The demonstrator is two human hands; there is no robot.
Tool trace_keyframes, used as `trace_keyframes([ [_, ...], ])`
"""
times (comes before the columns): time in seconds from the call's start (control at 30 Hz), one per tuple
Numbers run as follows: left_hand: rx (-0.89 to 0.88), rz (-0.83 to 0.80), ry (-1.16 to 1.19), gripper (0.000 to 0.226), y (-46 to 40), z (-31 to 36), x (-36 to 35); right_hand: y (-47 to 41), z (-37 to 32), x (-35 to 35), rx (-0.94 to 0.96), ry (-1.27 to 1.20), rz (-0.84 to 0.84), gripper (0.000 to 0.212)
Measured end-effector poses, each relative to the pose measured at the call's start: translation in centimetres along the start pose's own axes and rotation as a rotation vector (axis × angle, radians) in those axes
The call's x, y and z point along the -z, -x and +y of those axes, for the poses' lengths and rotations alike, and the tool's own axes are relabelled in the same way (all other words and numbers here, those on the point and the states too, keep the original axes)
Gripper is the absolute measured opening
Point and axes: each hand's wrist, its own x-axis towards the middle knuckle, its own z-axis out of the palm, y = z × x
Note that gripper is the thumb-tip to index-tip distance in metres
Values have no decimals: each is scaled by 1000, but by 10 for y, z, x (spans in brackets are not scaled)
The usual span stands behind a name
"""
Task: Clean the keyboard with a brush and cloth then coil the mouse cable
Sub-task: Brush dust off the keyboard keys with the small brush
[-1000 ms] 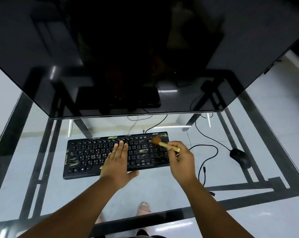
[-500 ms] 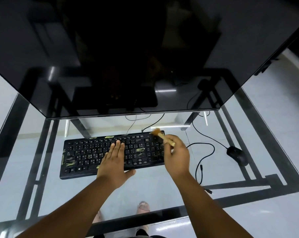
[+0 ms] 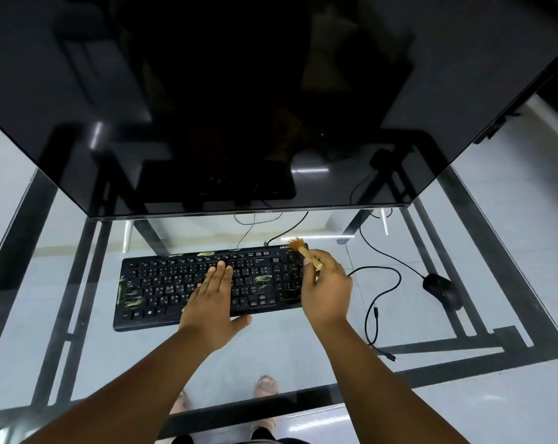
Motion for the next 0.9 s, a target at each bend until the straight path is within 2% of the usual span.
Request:
trace_keyframes([
  [0.07, -5, 2, -7, 105, 1, -1, 1, -1, -3, -3, 31, -104, -120, 16],
  [0.1, -8, 3, -7, 105, 2, -2, 2, -2, -4, -4, 42, -68, -120, 16],
  [0.2, -2, -1, -8, 103, 5, -4, 5, -9, 4, -3, -55, 90, 21, 17],
  [0.27, 2, 5, 1, 103, 6, -8, 7, -12, 6, -1, -105, 41, -5, 17],
  [0.33, 11, 13, 14, 103, 7, -13, 7, -13, 8, 1, -95, 93, -39, 15],
  [0.4, 22, 23, 23, 103, 8, -18, 8, -13, 12, 4, -126, 140, 32, 16],
  [0.47, 31, 42, 30, 103, 11, -25, 10, -13, 10, 4, -168, -14, 72, 18],
  [0.57, 45, 76, 50, 103, 15, -38, 14, -6, -12, 1, -187, -310, -4, 14],
  [0.83, 146, 171, 96, 109, 36, -91, 31, 33, -80, -48, -303, -672, -168, 5],
  [0.9, 172, 172, 106, 112, 41, -107, 34, 43, -99, -60, -319, -733, -199, 9],
])
